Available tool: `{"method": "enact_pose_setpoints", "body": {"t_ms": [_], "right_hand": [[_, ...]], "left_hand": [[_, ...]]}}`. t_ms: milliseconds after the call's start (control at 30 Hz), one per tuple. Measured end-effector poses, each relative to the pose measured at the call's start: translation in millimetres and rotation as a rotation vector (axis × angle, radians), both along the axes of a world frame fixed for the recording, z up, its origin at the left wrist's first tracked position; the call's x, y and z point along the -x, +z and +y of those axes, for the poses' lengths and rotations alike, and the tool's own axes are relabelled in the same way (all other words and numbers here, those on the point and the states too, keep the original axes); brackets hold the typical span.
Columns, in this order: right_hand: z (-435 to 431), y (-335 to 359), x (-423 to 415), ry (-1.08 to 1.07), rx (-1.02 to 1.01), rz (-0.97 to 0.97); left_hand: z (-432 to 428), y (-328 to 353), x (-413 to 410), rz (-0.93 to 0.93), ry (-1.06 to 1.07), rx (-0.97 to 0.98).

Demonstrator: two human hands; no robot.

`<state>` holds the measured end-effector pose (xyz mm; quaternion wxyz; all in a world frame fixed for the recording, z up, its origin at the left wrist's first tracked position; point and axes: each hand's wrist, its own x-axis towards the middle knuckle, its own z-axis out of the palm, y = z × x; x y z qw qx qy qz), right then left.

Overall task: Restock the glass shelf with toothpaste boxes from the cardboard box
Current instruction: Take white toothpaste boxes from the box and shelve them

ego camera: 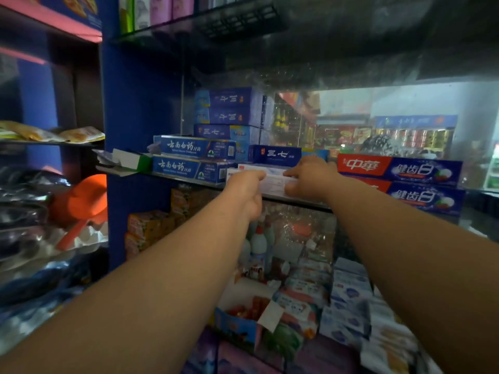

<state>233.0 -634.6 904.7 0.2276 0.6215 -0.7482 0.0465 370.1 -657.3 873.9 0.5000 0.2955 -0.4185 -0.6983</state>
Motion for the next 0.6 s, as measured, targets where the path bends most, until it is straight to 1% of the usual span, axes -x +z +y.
{"method": "enact_pose_setpoints", "body": {"t_ms": [100,300,500,600], "right_hand": [[1.6,-5.6,-3.7,0.022,0.058,0.055],[-1.7,-27.3,-41.3,0.162,0.299,0.076],[-7.7,-65.9,-84.4,0.265,0.329,0.056],[-8.1,-102.4,-103.0,0.325,0.304,-0.008]], "left_hand": [[1.2,-5.0,-5.6,0.059,0.028,0.028],[2.2,-22.8,-30.0,0.144,0.09,0.053],[16.8,-53.0,-65.8,0.173,0.119,0.028],[17.4,-83.3,-81.4,0.074,0.179,0.014]]}}
